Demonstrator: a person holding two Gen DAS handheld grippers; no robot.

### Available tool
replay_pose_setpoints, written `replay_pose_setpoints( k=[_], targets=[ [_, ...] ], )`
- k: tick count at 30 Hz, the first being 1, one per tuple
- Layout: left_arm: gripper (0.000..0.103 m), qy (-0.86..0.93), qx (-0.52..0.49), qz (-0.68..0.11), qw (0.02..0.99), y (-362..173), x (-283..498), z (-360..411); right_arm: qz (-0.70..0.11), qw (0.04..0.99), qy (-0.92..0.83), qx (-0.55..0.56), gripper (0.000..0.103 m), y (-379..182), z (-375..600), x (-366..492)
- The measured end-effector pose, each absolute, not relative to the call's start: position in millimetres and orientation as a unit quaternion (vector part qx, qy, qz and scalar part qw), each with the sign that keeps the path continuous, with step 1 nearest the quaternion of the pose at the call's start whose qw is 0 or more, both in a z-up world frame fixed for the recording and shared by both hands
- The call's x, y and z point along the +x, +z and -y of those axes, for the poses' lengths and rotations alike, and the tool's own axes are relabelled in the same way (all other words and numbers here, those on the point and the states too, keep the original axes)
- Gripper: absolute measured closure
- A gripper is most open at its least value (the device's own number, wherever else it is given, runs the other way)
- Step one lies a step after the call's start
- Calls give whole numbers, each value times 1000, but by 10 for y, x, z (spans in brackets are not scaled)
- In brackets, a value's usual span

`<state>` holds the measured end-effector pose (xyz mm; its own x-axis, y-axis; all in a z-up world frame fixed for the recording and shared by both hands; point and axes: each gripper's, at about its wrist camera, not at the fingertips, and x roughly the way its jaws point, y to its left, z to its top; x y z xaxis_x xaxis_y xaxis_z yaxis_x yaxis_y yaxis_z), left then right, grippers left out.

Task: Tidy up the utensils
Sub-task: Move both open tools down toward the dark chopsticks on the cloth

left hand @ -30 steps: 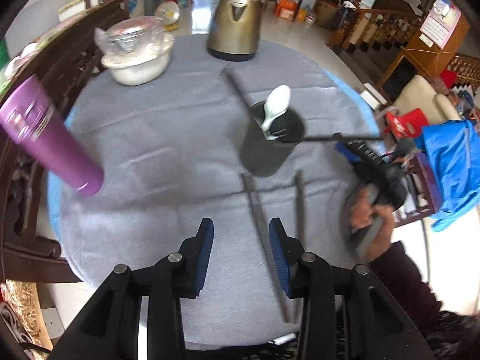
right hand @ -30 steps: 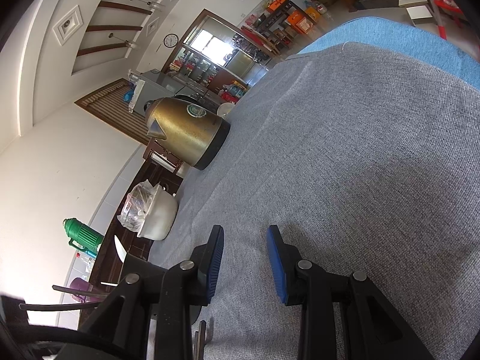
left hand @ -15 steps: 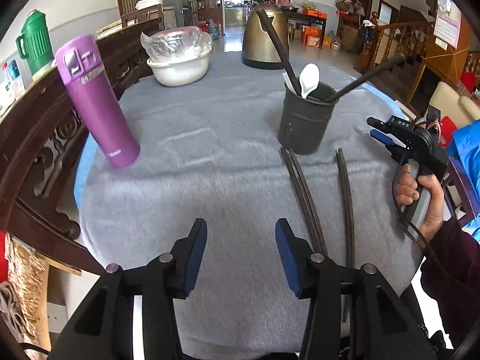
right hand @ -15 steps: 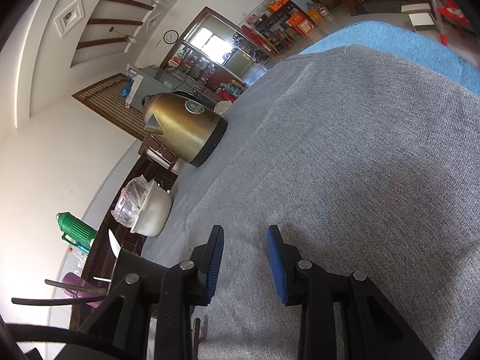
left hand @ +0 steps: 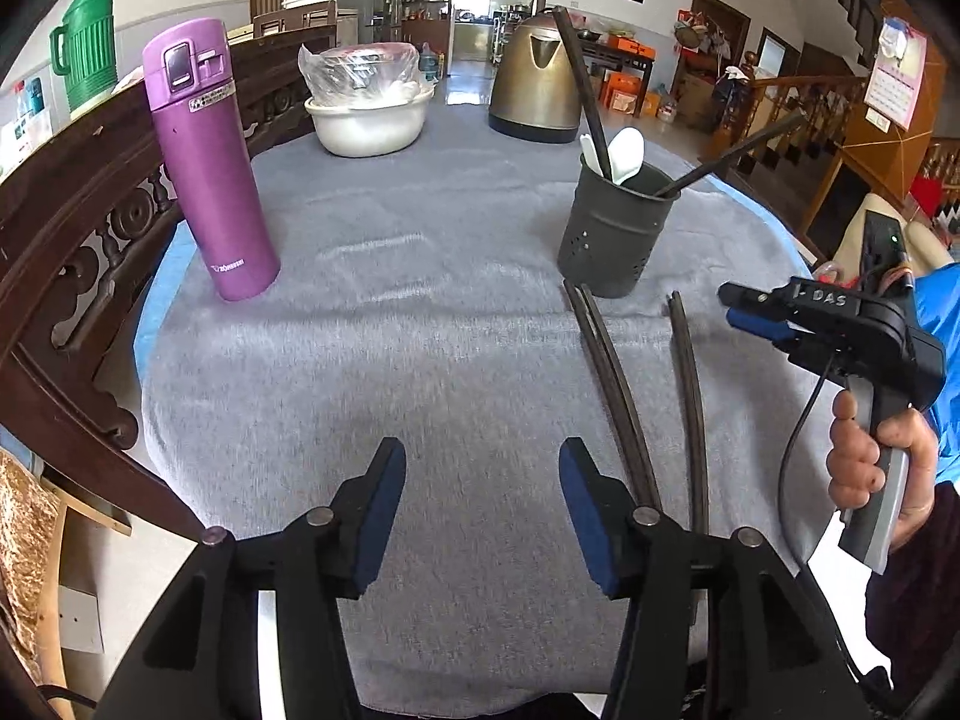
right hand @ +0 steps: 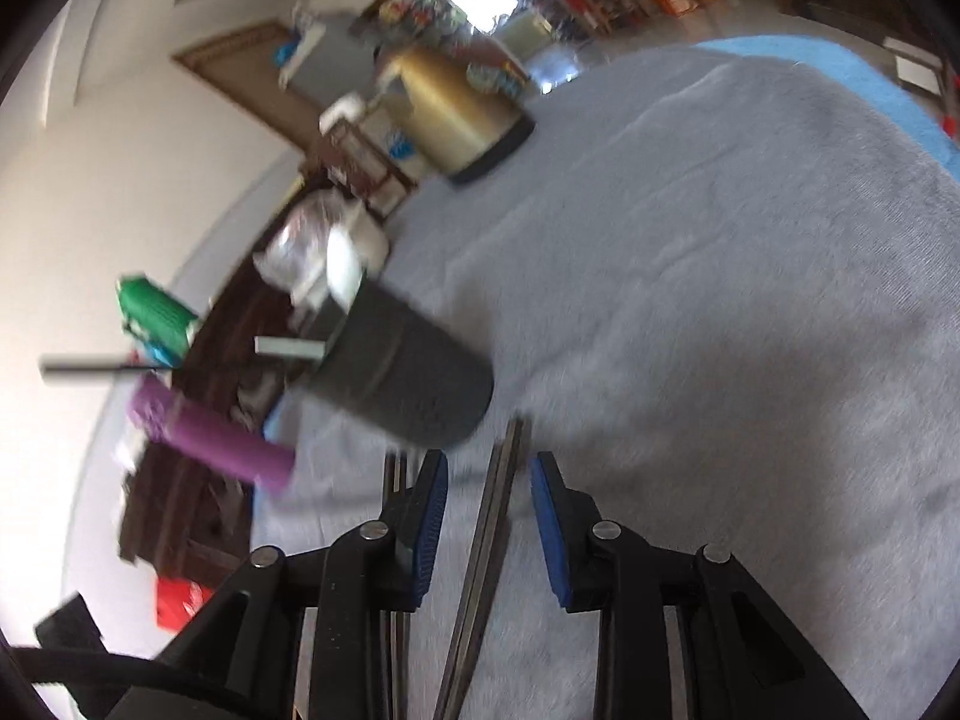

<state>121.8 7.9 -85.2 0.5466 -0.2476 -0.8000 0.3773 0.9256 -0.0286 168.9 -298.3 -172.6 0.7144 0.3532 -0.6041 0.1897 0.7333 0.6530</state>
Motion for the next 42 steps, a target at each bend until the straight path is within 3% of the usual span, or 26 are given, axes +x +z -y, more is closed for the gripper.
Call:
replay_pose_setpoints(
  k=[9, 27, 42],
  targets=[
    [49, -178, 53, -454, 872, -929, 1223, -199, -437, 841, 21, 319, 76, -1944, 2694, 1750],
    [49, -179, 47, -469, 863, -1026, 1259, -191, -475, 860, -18, 189, 78, -1794, 2289, 1932],
    [49, -182, 33, -482, 856, -1070, 1325, -190, -495, 852, -20, 166, 78, -1791, 2266, 2016]
  ],
)
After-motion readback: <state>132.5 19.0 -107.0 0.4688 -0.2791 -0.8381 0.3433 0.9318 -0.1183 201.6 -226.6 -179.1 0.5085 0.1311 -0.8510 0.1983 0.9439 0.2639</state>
